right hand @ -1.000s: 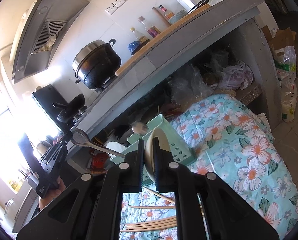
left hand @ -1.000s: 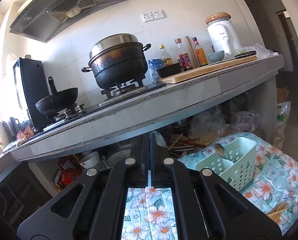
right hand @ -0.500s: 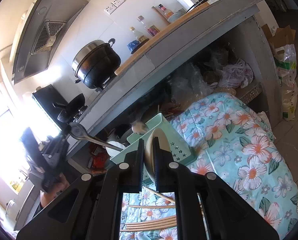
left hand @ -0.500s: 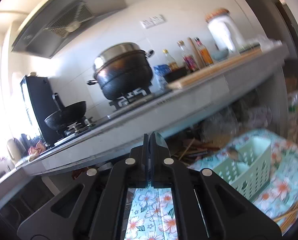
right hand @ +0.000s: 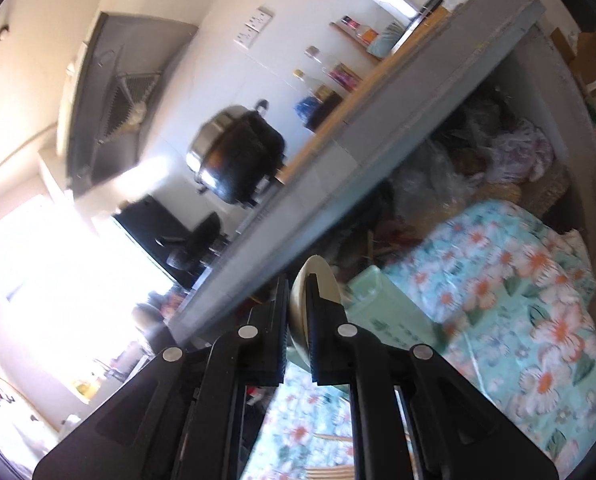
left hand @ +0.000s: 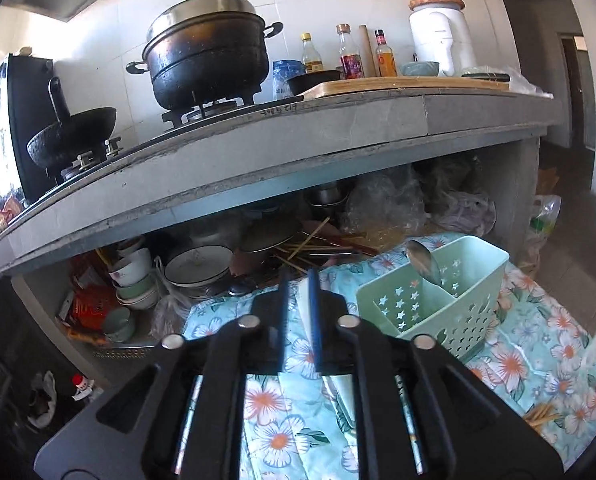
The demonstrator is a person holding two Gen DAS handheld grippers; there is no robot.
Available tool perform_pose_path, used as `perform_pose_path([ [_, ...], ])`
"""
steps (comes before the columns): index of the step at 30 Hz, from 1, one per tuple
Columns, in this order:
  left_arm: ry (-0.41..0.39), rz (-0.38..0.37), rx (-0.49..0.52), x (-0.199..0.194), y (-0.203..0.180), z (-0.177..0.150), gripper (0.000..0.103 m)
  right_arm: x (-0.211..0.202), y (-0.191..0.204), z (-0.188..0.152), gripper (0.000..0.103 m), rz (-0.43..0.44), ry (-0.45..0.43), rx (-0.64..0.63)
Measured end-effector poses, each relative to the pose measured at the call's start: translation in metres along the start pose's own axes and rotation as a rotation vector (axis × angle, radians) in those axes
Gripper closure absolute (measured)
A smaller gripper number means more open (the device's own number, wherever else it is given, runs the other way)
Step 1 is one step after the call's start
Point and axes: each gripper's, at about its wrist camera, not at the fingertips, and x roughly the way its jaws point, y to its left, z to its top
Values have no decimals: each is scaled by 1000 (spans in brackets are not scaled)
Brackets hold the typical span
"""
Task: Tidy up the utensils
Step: 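Lower the cream spoon into the green holder and open the right tool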
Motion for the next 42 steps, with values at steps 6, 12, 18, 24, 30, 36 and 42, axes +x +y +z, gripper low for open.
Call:
perform_pose_path([
  [6, -19, -26, -66, -17, 14, -7, 71, 26, 22, 38, 94, 148, -15, -21],
  [12, -42, -90, -164, -42, 31, -20, 56, 68, 31, 59, 94, 237, -17, -52],
  [18, -52, -127, -200, -62, 37, -39, 45, 113, 14, 57, 94, 236, 0, -78],
  [24, -28, -124, -211, -66, 38, -56, 43, 144, -34, 25, 94, 167, 91, -23],
  [30, -6, -136, -213, -67, 37, -66, 40, 136, -56, -4, 91, 63, 166, -32],
  [36, 2, -150, -207, -74, 32, -71, 38, 102, -50, -3, 84, -14, 119, -75],
  [42, 6, -173, -190, -83, 21, -74, 37, 69, -48, 1, 77, -84, 86, -100],
])
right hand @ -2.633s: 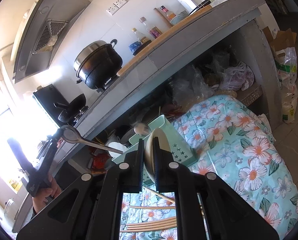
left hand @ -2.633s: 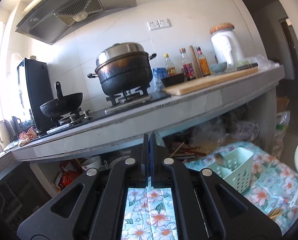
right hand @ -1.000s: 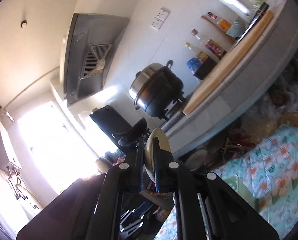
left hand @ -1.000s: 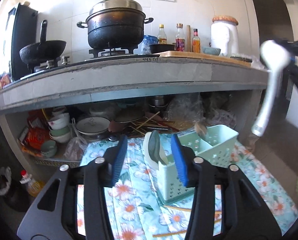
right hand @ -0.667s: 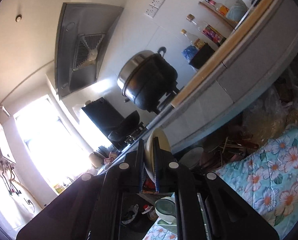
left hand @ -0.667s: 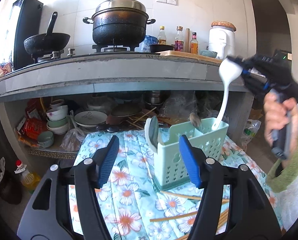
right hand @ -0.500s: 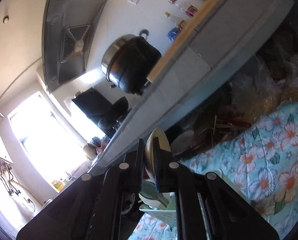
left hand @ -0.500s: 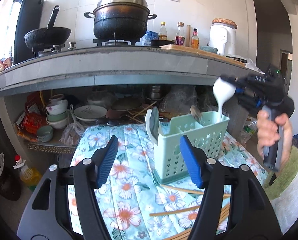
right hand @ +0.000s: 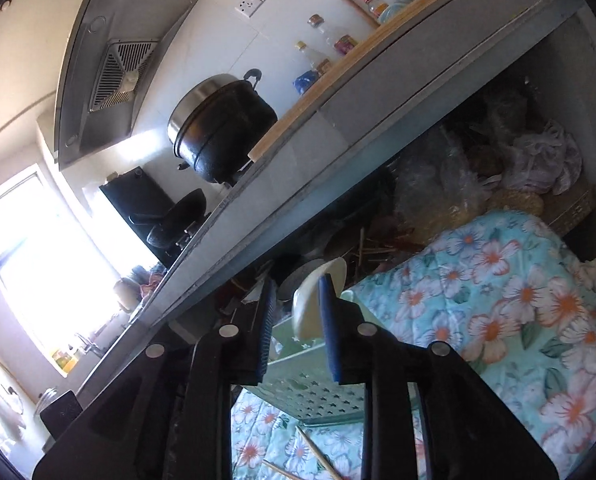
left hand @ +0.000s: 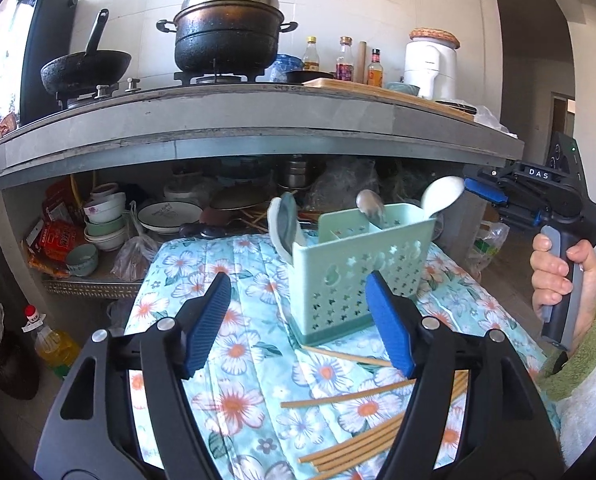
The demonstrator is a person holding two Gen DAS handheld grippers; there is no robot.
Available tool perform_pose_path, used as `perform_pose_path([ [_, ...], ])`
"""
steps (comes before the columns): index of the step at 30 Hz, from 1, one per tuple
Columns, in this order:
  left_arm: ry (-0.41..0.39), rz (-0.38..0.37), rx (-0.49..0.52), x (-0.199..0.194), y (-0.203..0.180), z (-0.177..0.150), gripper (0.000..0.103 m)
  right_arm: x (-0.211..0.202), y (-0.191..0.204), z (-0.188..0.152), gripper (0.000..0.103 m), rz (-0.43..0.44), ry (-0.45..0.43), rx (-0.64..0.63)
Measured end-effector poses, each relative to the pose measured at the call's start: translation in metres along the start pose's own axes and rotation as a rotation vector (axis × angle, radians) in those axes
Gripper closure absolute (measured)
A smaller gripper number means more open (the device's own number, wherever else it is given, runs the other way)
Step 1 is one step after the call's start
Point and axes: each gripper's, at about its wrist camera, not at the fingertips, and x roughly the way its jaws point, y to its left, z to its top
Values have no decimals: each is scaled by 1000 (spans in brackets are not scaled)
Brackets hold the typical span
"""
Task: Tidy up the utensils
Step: 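Lower the cream spoon into the green holder and open the right tool, then withdraw both tools from the green holder toward the wooden chopsticks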
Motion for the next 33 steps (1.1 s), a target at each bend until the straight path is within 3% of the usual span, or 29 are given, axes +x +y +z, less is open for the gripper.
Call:
perform_pose_path([
  [6, 16, -18, 10, -3, -9, -5, 36, -19, 12, -4, 72, -74, 13, -71],
  [12, 38, -50, 8, -8, -16, -13, 36, -49, 15, -21, 70, -119, 26, -62],
  [17, 105, -99, 31, -4, -34, -33, 36, -74, 17, -67, 59, -229, 141, -88],
  [21, 155, -131, 9, 7, -45, -45, 36, -90, 12, -114, 59, -355, 272, -109],
  [25, 243, -180, -125, 31, -41, -47, 36, -107, 4, -148, 59, -430, 354, -76],
  [30, 387, -259, -467, 85, -7, -49, 45, -117, -1, -165, 59, -432, 395, -14],
  [33, 470, -246, -652, 116, 12, -59, 53, -118, 2, -166, 59, -430, 410, -19],
])
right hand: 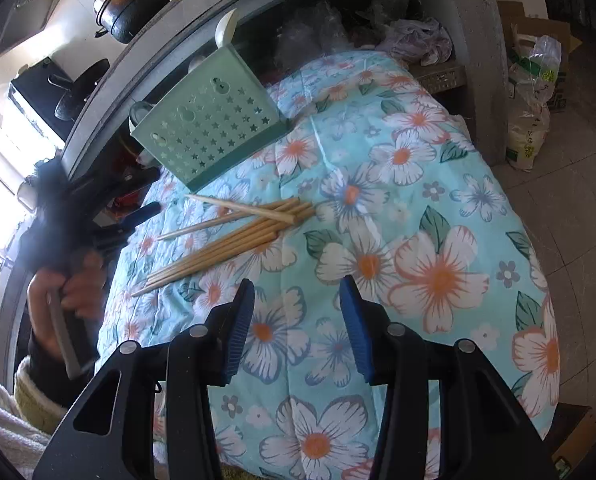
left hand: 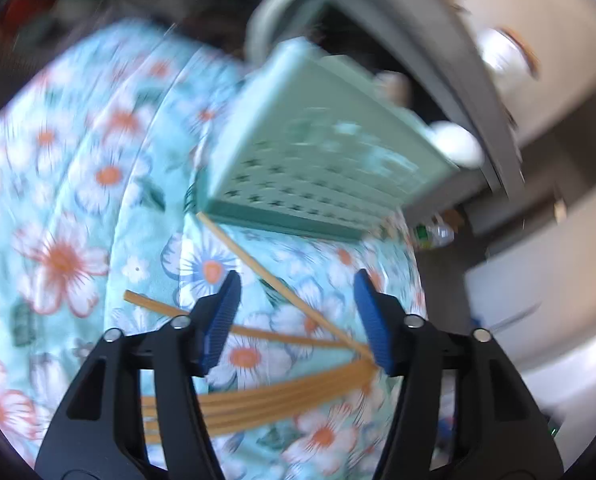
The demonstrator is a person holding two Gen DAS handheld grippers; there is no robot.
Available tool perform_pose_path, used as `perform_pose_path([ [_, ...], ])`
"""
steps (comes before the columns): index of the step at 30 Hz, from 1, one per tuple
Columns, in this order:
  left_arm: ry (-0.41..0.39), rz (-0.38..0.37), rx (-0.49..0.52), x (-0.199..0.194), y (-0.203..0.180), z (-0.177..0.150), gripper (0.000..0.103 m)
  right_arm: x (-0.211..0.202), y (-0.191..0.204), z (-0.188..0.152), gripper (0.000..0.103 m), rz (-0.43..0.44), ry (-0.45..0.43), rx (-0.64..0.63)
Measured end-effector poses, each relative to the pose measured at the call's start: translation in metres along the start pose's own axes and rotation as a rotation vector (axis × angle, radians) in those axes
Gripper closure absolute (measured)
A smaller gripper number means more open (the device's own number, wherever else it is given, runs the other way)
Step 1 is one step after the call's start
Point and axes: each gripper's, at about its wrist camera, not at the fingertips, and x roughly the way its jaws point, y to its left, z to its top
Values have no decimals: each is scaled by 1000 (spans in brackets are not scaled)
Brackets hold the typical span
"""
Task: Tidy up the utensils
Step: 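Withdraw both tools from the green holder toward the wooden chopsticks, then grasp one wooden chopstick with the left tool while the right tool grasps another chopstick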
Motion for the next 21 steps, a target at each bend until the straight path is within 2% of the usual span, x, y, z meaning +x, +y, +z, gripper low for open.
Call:
perform_pose_path([
  [2, 22, -3, -104, 13, 13, 7, 56, -1, 3, 1, 59, -3, 7, -13],
  [3, 30, -5, -133, 18, 18, 9, 57, -1, 3, 1, 59, 0, 10, -18],
  [5, 38, 39, -201, 30, 29, 13, 62, 1, 4, 1, 59, 7, 17, -27],
  [10, 35, 49, -329, 45, 49, 15, 72, 11, 2, -5, 59, 32, 61, -22],
  [16, 29, 51, -360, 54, 47, 25, 73, 27, 3, -16, 59, 49, 111, 5],
  [21, 16, 89, -368, 58, 50, 33, 80, 28, 5, -20, 59, 60, 111, 8],
])
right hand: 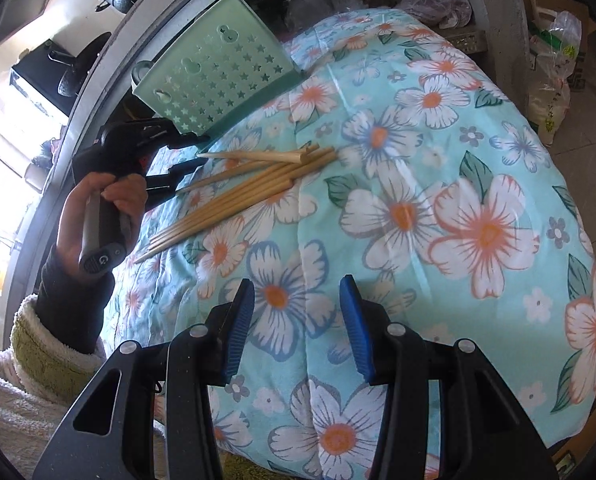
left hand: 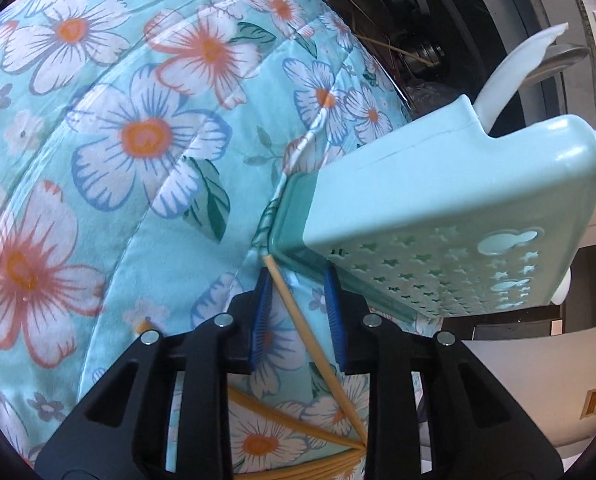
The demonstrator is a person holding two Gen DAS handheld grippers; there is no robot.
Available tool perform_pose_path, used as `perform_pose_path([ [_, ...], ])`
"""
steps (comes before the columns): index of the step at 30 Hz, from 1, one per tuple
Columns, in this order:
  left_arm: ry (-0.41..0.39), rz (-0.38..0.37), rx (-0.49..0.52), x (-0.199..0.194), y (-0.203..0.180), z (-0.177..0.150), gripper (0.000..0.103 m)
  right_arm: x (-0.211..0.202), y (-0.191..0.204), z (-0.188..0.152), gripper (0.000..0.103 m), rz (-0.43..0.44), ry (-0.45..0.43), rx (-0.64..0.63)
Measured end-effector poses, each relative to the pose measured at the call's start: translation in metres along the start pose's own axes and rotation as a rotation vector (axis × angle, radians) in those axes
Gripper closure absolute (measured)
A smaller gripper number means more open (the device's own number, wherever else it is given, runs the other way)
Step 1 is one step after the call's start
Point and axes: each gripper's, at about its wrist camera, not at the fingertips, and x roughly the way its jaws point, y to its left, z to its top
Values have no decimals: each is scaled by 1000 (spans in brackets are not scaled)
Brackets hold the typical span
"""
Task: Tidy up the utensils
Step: 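Grasp one wooden chopstick with the left tool while the right tool grasps another chopstick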
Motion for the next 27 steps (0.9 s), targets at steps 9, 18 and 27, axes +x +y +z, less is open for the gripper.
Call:
perform_pose_path([
  [9, -30, -6, -56, 1, 10, 0, 95, -7, -7, -2, 59, 11, -8, 32],
  [18, -5, -124, -77, -25, 26, -15, 99, -14, -6, -2, 59, -3, -25, 35],
  [27, 4, -247, -22, -77, 32, -32, 99, -25, 3, 9, 59, -21, -63, -4],
])
